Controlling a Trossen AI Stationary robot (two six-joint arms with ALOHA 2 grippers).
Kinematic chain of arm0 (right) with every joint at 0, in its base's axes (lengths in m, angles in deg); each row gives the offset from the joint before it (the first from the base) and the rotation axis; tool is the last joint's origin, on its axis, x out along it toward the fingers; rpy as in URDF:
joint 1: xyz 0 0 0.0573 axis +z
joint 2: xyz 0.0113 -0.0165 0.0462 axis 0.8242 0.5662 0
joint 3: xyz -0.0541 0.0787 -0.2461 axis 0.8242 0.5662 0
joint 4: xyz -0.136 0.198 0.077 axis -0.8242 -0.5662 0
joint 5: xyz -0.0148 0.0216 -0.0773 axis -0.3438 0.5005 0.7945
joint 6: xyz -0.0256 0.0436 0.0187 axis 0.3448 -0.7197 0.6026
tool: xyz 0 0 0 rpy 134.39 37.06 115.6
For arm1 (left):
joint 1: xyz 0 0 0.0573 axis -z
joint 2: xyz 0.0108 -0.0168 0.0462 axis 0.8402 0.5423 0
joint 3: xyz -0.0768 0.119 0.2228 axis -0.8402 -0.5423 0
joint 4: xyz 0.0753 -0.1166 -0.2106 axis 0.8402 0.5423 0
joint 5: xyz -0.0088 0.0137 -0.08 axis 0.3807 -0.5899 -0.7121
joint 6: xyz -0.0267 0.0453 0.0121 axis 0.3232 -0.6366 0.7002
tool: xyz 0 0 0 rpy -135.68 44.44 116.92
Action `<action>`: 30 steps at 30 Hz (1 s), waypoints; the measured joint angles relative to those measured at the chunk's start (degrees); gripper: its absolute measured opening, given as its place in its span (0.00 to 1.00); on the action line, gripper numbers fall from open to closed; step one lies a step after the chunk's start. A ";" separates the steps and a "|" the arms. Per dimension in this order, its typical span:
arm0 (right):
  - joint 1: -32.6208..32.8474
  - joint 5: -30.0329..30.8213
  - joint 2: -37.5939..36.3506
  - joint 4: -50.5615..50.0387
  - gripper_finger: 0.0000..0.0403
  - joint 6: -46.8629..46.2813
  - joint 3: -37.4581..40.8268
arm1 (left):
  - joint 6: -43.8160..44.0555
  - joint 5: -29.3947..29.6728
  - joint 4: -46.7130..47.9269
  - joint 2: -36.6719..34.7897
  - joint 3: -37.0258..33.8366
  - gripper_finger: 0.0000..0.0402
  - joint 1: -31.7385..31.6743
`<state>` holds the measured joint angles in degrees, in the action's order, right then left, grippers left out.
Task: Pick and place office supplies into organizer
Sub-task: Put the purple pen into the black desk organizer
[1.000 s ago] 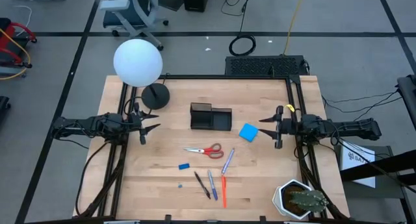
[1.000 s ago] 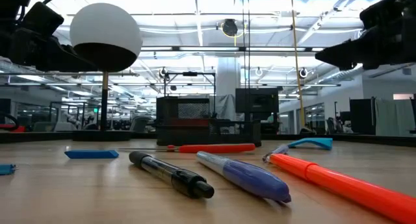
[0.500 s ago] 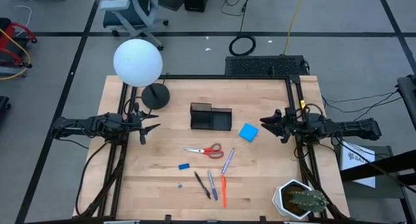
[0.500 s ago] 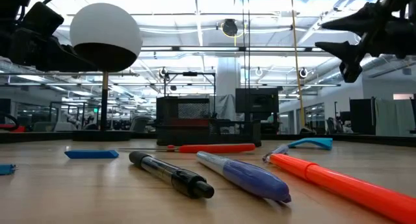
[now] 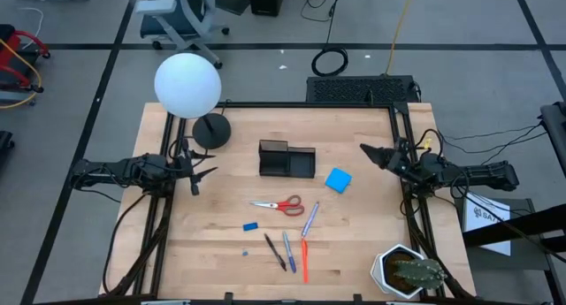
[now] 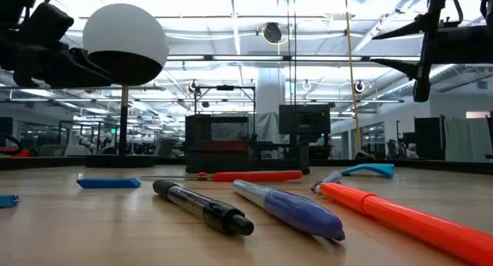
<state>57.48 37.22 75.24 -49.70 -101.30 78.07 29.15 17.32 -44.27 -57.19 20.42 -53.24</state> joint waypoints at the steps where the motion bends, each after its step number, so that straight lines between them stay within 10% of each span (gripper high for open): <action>1: -0.01 1.17 0.00 0.56 0.42 -1.04 0.00 | -0.37 0.00 0.00 0.00 -0.02 0.45 0.02; 10: 0.00 3.25 0.25 7.28 0.42 -4.23 0.00 | 0.36 -0.89 -2.63 0.00 0.00 0.45 0.02; 22: 0.04 2.81 7.84 22.56 0.42 -0.55 0.00 | 37.76 -0.90 -25.23 0.00 0.00 0.45 0.01; 30: 0.04 -1.20 16.48 29.13 0.42 2.07 -2.14 | 47.94 -0.35 -33.66 0.00 0.00 0.45 0.00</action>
<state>57.51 36.02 91.72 -20.57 -99.23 75.93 77.08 16.97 -77.93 -57.19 20.42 -53.24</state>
